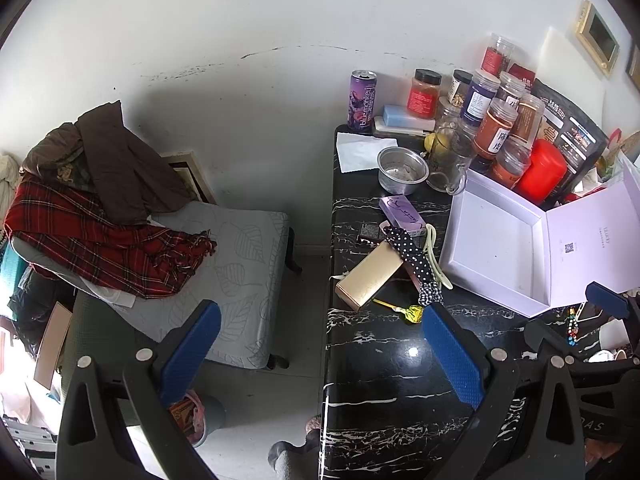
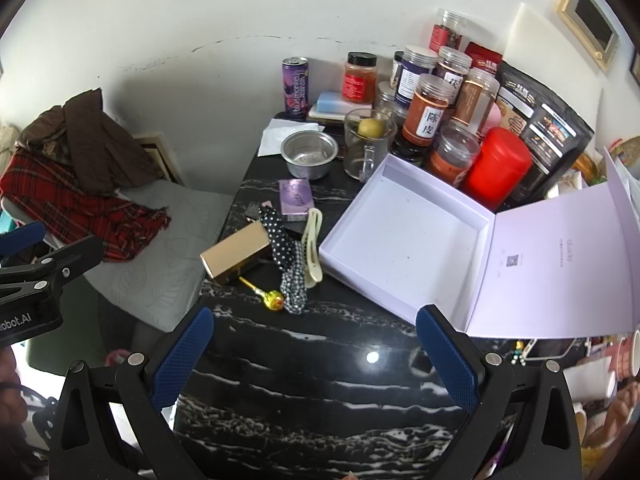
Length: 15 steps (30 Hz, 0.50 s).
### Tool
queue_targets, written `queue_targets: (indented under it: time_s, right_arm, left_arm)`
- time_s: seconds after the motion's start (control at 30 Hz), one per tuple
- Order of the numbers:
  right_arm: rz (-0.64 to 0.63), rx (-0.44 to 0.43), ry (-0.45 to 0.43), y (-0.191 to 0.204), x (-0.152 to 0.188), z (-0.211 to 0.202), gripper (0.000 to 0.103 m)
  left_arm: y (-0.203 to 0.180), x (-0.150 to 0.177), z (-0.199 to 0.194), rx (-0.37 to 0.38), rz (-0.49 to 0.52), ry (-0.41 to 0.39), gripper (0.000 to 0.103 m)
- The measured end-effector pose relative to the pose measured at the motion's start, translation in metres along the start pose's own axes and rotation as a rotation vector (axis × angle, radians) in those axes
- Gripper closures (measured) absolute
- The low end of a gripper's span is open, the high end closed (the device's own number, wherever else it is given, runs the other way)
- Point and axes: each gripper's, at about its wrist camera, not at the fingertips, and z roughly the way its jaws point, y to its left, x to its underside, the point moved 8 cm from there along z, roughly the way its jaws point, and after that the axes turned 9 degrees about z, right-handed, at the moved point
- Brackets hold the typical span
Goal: Organize rigid objects
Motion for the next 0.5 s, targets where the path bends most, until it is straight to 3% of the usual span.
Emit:
queue_targets:
  time_s: [0.5]
  right_arm:
    - [0.0,0.001,-0.003,0.0006,-0.0003,-0.0017,0.0]
  left_arm:
    - [-0.0007,-0.0005,-0.0034,0.004,-0.002,-0.004,0.0]
